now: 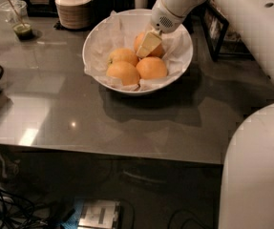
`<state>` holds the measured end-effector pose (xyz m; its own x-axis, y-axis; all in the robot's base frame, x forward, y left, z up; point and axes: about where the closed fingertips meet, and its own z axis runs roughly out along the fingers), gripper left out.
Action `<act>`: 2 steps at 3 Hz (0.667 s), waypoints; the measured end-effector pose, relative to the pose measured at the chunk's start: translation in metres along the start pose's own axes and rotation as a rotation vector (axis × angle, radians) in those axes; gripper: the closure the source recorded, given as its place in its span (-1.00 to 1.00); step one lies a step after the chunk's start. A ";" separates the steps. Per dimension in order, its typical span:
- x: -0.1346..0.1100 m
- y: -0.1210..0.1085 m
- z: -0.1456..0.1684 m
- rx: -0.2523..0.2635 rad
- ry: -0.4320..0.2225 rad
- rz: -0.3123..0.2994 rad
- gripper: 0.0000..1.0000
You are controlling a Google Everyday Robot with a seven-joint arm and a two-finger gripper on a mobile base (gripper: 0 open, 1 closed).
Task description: Pick orange from white bowl
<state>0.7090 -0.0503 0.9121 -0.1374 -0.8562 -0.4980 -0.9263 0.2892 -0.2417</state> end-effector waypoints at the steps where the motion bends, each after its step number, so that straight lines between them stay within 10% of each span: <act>1: 0.001 0.000 0.001 -0.003 -0.001 0.012 0.30; 2: 0.000 -0.001 0.000 -0.005 0.000 0.016 0.12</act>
Offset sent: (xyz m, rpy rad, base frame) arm -0.0249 0.0041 -0.1441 0.0071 0.2399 -0.0815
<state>0.7102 -0.0502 0.9122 -0.1517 -0.8514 -0.5021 -0.9256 0.3006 -0.2300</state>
